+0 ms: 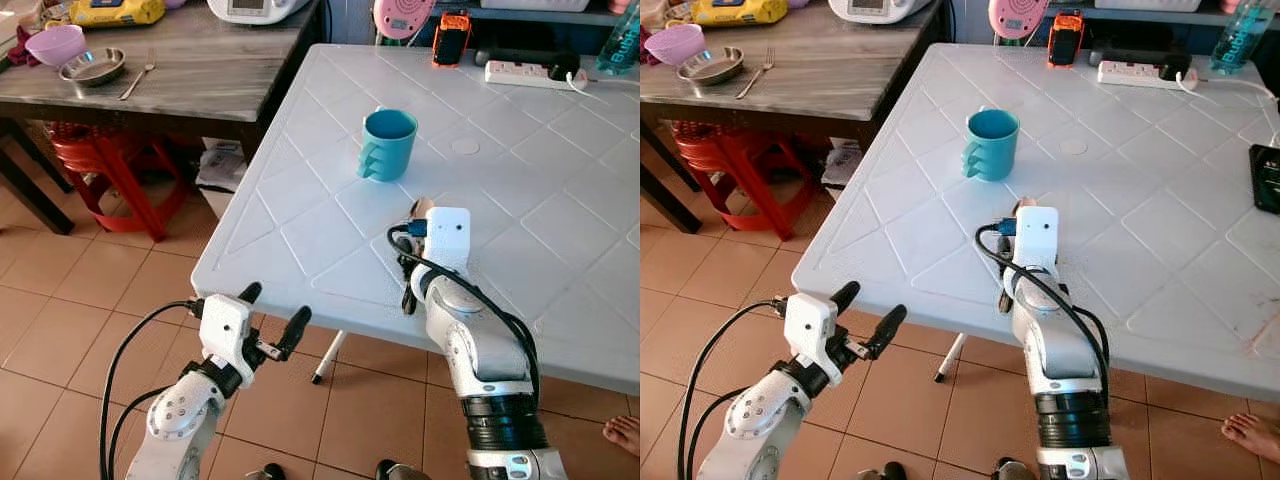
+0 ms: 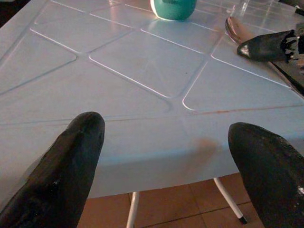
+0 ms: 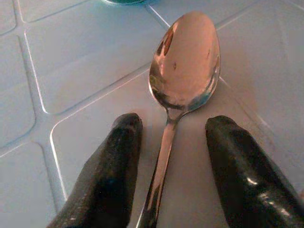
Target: Setting the table
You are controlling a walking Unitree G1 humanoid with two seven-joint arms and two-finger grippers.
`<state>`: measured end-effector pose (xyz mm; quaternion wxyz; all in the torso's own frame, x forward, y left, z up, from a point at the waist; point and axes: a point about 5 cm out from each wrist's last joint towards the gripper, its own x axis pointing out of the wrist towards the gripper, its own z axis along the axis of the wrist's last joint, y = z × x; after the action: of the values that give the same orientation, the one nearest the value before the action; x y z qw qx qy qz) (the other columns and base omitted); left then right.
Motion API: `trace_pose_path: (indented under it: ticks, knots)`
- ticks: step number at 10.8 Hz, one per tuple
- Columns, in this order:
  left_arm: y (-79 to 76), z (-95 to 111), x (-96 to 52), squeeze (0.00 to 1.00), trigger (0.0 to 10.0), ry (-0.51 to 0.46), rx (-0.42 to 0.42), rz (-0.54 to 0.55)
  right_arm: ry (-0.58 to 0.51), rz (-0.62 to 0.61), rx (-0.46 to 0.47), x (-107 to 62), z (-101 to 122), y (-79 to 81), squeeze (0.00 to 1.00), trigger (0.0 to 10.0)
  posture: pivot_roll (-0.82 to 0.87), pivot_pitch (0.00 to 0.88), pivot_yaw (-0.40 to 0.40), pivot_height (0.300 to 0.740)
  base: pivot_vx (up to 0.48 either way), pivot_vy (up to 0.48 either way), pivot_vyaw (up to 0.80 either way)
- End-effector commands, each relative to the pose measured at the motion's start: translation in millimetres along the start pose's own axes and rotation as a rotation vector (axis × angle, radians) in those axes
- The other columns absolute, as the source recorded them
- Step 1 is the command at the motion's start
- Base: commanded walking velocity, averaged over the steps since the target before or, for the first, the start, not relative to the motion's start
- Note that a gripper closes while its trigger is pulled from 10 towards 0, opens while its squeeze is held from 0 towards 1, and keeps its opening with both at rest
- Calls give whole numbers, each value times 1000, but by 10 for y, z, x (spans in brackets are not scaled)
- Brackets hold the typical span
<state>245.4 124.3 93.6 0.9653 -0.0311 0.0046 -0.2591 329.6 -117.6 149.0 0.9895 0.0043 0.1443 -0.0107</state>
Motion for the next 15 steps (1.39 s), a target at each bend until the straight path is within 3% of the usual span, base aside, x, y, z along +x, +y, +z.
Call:
trace_pose_path:
  ticks: [1, 7, 10, 15]
  knots:
    - [14, -50, -23, 0, 10000, 24, 0, 1, 109, 59, 0, -29, -215, 154, 0, 0, -42, 195, 70, 740, 0, 0, 0]
    - [-2, -56, -53, 0, 10000, 25, -4, -15, 212, 36, 24, -69, -390, 77, 0, 0, -45, 201, 70, 740, 0, 0, 0]
    - [-61, 3, -27, 0, 10000, -38, -61, -112, 221, 35, 30, -58, -402, 44, 0, 0, -49, 200, 64, 740, 0, 0, 0]
    - [-88, 120, 7, 0, 10000, -85, -81, -123, 231, 32, 31, -58, -427, 18, 0, 0, -54, 197, 57, 740, 0, 0, 0]
